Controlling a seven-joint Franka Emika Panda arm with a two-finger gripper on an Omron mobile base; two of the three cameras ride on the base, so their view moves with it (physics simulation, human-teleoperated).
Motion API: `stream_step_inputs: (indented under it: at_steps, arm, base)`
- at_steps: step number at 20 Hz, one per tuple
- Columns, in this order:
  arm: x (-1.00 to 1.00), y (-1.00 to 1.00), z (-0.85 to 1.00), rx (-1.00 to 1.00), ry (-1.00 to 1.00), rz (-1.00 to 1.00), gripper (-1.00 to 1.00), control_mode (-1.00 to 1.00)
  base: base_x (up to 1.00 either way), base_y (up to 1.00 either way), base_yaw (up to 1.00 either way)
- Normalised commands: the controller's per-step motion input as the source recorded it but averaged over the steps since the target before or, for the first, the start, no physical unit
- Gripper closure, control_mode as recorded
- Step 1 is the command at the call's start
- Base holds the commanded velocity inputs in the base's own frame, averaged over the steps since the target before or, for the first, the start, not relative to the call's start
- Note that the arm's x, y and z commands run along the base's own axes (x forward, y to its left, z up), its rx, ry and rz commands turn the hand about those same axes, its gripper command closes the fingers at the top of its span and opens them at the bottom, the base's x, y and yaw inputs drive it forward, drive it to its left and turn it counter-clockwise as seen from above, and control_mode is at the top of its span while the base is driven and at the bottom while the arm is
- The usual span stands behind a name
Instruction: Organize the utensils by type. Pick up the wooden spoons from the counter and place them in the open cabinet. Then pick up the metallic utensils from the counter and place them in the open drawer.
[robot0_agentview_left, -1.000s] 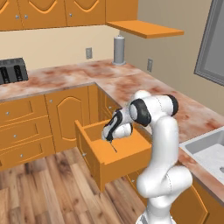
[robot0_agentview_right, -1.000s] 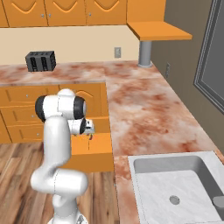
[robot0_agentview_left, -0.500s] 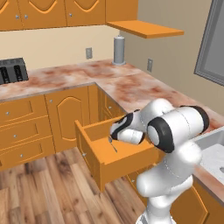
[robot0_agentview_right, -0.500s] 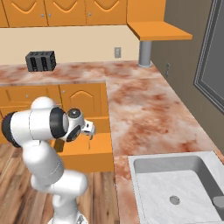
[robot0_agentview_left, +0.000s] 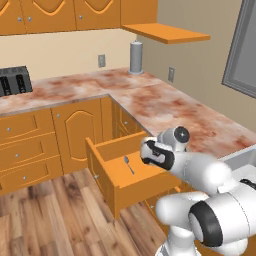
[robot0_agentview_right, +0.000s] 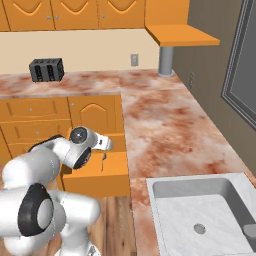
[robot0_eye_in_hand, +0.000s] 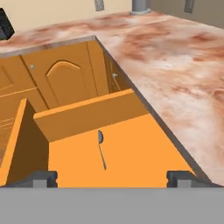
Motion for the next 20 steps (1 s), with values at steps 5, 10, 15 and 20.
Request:
stream_step_inputs:
  at_steps: [5, 10, 15, 20]
  arm:
    - [-0.65, -0.16, 1.0, 0.0, -0.09, -0.14, -1.0, -1.0]
    - [-0.77, -0.1, 1.0, 0.0, -0.02, -0.13, -1.0, -1.0]
    - [-0.6, 0.0, 0.93, 0.0, 0.03, -0.05, -1.0, -1.0]
    - [-0.33, 0.0, 0.67, 0.0, 0.23, 0.05, -1.0, -1.0]
  base:
    - [0.0, 0.0, 0.0]
    - [0.0, 0.0, 0.0]
    - [0.0, 0.0, 0.0]
    - [0.0, 0.0, 0.0]
